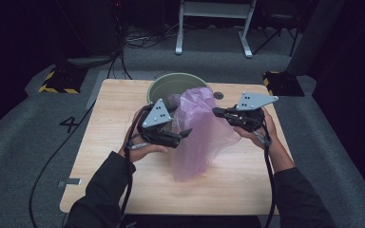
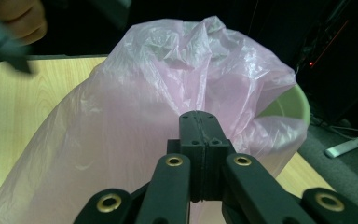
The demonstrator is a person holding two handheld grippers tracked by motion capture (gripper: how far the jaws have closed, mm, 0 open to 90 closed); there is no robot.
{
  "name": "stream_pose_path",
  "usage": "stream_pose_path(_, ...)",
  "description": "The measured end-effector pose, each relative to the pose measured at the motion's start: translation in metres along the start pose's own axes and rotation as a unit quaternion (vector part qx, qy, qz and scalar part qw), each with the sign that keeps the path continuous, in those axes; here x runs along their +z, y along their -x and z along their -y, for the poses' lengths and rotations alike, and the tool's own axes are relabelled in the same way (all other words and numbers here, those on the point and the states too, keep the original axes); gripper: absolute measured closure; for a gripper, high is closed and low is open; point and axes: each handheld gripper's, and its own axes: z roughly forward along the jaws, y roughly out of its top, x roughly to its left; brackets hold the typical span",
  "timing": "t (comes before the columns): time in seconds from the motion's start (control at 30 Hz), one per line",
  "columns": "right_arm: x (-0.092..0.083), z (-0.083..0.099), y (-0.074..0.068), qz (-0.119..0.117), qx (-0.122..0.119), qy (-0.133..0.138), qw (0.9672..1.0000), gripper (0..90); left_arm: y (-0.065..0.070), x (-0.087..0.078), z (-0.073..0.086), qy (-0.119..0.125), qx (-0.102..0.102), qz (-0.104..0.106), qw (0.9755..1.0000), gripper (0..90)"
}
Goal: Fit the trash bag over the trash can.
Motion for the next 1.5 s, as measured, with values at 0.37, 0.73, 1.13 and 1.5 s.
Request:
stream_pose_path(0.37, 0.015, -0.021, 0.006, 0.015, 0.013, 0.011, 0.9997, 90.0, 0.004, 0.023, -0.003, -0.054, 0.021, -0.062, 0.9964, 42.6)
stream_pose_path(0.73, 0.018, -0.024, 0.006, 0.015, 0.021, 0.013, 0.9996, 81.0, -0.02, 0.023, 0.002, -0.06, 0.02, -0.085, 0.9944, 88.2)
stream_pose_path(1.13, -0.011, -0.011, 0.001, 0.005, 0.033, 0.021, 0.9992, 28.0, -0.048, 0.016, 0.01, -0.046, -0.046, -0.098, 0.9931, 89.9)
stream_pose_path(1.5, -0.023, 0.02, -0.005, -0.014, 0.054, 0.029, 0.998, 24.1, -0.068, 0.009, 0.021, -0.035, -0.084, -0.106, 0.9901, 89.8)
